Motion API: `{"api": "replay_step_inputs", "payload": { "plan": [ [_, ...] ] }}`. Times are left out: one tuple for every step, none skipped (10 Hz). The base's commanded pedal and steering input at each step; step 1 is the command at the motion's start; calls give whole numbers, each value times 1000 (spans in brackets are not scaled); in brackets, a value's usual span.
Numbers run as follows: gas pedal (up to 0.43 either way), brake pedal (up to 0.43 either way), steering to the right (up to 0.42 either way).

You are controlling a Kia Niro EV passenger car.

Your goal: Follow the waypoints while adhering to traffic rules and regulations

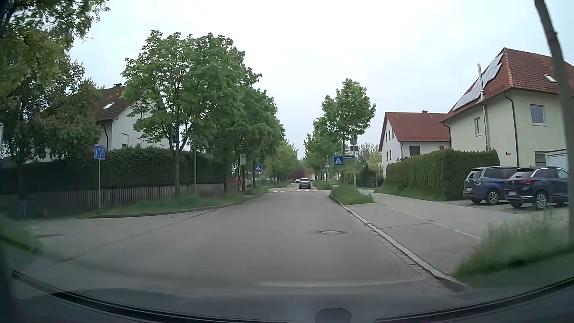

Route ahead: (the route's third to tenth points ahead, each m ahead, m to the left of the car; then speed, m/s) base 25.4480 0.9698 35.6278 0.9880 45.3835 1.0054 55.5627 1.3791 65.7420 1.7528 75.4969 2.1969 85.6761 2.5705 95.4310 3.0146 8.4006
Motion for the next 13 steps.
{"api": "replay_step_inputs", "payload": {
  "plan": [
    [98, 0, -1],
    [98, 0, -1],
    [98, 0, -1],
    [98, 0, -1],
    [98, 0, -1],
    [98, 0, -1],
    [98, 0, -1],
    [98, 0, -1],
    [98, 0, -1],
    [98, 0, -2],
    [98, 0, -3],
    [87, 0, -3],
    [87, 0, -3]
  ]
}}
